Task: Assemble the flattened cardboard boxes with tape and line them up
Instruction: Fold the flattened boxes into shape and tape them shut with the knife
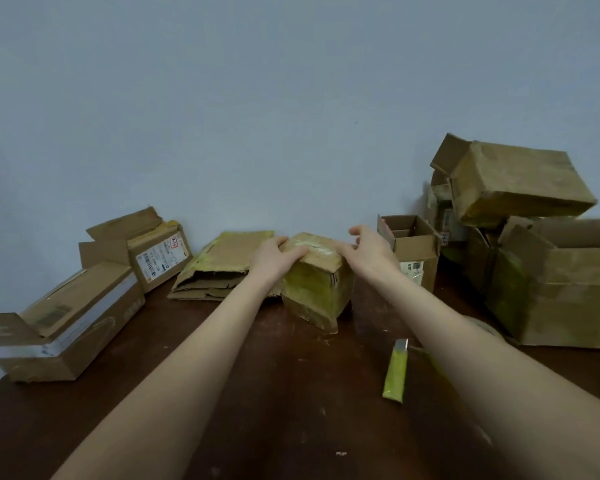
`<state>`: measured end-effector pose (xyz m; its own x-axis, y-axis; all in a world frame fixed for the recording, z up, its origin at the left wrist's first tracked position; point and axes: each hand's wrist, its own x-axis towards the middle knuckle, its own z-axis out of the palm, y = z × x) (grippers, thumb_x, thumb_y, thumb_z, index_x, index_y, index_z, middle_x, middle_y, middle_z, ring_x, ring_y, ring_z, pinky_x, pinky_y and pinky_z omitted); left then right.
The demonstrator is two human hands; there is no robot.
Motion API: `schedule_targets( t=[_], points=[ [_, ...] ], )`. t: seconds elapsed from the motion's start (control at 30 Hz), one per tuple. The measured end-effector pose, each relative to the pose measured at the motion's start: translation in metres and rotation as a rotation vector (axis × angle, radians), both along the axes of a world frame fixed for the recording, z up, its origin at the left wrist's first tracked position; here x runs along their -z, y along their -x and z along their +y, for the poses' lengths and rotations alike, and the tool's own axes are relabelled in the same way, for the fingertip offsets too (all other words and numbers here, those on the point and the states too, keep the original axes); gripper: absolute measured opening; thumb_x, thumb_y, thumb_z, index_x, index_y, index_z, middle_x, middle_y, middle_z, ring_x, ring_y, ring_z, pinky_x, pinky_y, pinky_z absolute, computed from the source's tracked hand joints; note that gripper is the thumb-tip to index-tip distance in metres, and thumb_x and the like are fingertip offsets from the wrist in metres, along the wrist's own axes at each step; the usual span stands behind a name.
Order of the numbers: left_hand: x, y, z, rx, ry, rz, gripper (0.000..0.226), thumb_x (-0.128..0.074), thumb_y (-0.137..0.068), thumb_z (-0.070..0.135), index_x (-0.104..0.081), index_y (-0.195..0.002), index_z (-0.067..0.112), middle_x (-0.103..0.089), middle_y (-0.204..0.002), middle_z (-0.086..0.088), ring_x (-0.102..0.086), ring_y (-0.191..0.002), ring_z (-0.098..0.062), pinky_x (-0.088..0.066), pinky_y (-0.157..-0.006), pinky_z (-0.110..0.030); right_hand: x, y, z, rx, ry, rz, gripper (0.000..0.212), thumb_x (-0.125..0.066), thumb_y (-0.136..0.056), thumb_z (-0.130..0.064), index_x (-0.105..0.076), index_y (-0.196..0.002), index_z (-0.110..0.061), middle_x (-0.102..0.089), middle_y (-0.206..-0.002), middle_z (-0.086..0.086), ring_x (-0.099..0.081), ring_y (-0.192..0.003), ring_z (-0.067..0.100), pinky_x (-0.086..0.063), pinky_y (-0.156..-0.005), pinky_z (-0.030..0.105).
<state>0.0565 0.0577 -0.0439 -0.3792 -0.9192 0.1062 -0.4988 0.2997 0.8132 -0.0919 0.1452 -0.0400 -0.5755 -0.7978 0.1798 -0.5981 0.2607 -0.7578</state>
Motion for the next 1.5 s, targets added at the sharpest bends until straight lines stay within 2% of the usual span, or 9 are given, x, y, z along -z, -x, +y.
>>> schedule_targets(
  t=[0.13,0.37,0.6,0.77,0.93,1.03,1.1,1.27,1.5],
  points=[
    [0.004,-0.009,0.025,-0.114,0.145,-0.11,0.071,-0.058,-0.086,0.052,-0.04,-0.144,0.015,-0.045,-0.145,-0.003,-0.047,-0.128,-0.024,-0.043,-0.102,-0.04,-0.003,-0.005,0.026,0.171,0.221,-0.077,0.041,-0.041,-0.101,-0.03,-0.046,-0.137,-0.012,-0.043,-0.146,0.008,-0.043,-0.132,0.025,-0.039,-0.105,0.041],
    [0.012,-0.018,0.073,-0.214,0.182,-0.166,0.063,-0.05,-0.088,0.055,-0.051,-0.13,0.009,-0.056,-0.128,-0.013,-0.054,-0.115,-0.031,-0.046,-0.094,-0.041,0.018,-0.062,0.044,-0.014,0.041,-0.15,0.063,-0.039,-0.101,-0.029,-0.011,-0.152,-0.006,-0.035,-0.151,0.017,-0.041,-0.133,0.036,-0.037,-0.107,0.043],
    [0.014,-0.025,0.091,-0.234,0.049,0.086,0.058,-0.048,-0.097,0.036,-0.034,-0.145,0.006,-0.042,-0.147,-0.011,-0.039,-0.134,-0.027,-0.034,-0.104,-0.033,0.008,-0.055,0.039,-0.046,-0.079,-0.199,0.046,-0.045,-0.095,-0.042,-0.056,-0.124,-0.007,-0.06,-0.124,0.013,-0.057,-0.108,0.031,-0.045,-0.083,0.036],
    [0.003,-0.026,0.084,-0.219,-0.025,-0.011,0.082,-0.047,-0.087,0.064,-0.034,-0.146,0.009,-0.042,-0.147,-0.009,-0.042,-0.132,-0.028,-0.039,-0.102,-0.039,0.003,-0.053,0.039,-0.001,-0.221,0.001,0.059,-0.035,-0.097,-0.054,-0.055,-0.127,-0.007,-0.054,-0.132,0.014,-0.053,-0.118,0.035,-0.043,-0.089,0.038],
    [-0.001,-0.026,0.082,-0.27,0.109,-0.193,0.05,-0.042,-0.097,0.045,-0.053,-0.124,0.004,-0.06,-0.121,-0.01,-0.055,-0.098,-0.026,-0.037,-0.072,-0.03,0.002,-0.049,0.04,0.073,-0.243,0.056,0.053,-0.022,-0.102,-0.038,-0.057,-0.125,-0.006,-0.056,-0.131,0.016,-0.054,-0.115,0.035,-0.038,-0.081,0.036],
    [0.002,-0.03,0.077,-0.208,0.017,-0.099,0.053,-0.038,-0.098,0.043,-0.05,-0.129,0.001,-0.056,-0.131,-0.015,-0.055,-0.111,-0.029,-0.045,-0.085,-0.034,-0.002,-0.043,0.042,0.031,-0.25,0.07,0.052,-0.026,-0.1,-0.042,-0.058,-0.122,-0.007,-0.057,-0.128,0.015,-0.055,-0.113,0.035,-0.041,-0.084,0.037],
    [0.003,-0.032,0.081,-0.182,-0.036,-0.057,0.058,-0.035,-0.1,0.042,-0.04,-0.14,0.001,-0.044,-0.143,-0.016,-0.045,-0.126,-0.03,-0.037,-0.101,-0.036,0.003,-0.043,0.042,-0.014,-0.223,0.06,0.054,-0.025,-0.099,-0.044,-0.061,-0.114,-0.006,-0.059,-0.12,0.017,-0.056,-0.103,0.034,-0.04,-0.08,0.036],
    [0.003,-0.038,0.089,-0.186,0.025,-0.116,0.048,-0.026,-0.103,0.035,-0.058,-0.101,-0.002,-0.058,-0.102,-0.022,-0.053,-0.089,-0.031,-0.042,-0.079,-0.037,0.004,-0.041,0.047,0.011,-0.194,0.022,0.049,-0.031,-0.098,-0.049,-0.06,-0.102,-0.01,-0.062,-0.107,0.012,-0.058,-0.092,0.031,-0.039,-0.07,0.032],
    [-0.003,-0.094,0.103,-0.356,0.123,0.285,0.039,-0.048,-0.093,0.043,-0.051,-0.119,0.013,-0.06,-0.103,0.002,-0.057,-0.1,-0.019,-0.046,-0.09,-0.038,-0.012,-0.091,0.05,-0.116,0.178,-0.002,0.036,-0.045,-0.098,-0.038,-0.07,-0.1,-0.013,-0.07,-0.098,0.007,-0.06,-0.094,0.028,-0.042,-0.072,0.033]
  ],
)
